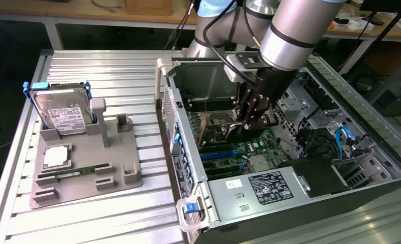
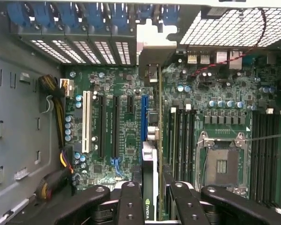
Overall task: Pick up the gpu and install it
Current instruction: 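Insert the gpu into the slot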
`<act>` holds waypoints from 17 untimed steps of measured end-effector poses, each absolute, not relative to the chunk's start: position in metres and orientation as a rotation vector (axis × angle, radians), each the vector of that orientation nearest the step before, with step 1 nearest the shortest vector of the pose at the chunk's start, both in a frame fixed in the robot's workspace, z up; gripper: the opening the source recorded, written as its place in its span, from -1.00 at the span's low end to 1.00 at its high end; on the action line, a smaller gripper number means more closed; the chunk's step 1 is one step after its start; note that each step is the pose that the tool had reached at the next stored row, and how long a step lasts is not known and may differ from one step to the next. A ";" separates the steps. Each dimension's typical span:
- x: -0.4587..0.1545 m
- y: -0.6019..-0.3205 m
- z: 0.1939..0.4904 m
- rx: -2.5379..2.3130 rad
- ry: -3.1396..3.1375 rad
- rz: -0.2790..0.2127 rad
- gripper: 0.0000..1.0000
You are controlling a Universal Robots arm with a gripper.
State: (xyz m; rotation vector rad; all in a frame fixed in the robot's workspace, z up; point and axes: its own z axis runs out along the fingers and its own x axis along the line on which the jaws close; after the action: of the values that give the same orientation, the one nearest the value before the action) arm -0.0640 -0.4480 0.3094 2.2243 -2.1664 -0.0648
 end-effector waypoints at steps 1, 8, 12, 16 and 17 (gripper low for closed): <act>-0.067 -0.448 0.309 2.225 -2.167 -0.064 -0.45; -0.072 -0.451 0.304 2.226 -2.168 -0.063 -0.45; -0.072 -0.453 0.300 2.226 -2.168 -0.063 -0.45; -0.073 -0.454 0.297 2.226 -2.168 -0.063 -0.45; -0.073 -0.455 0.296 2.227 -2.168 -0.063 -0.45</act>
State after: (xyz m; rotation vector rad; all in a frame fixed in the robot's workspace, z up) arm -0.0727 -0.4546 0.2958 2.2267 -2.1684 -0.0629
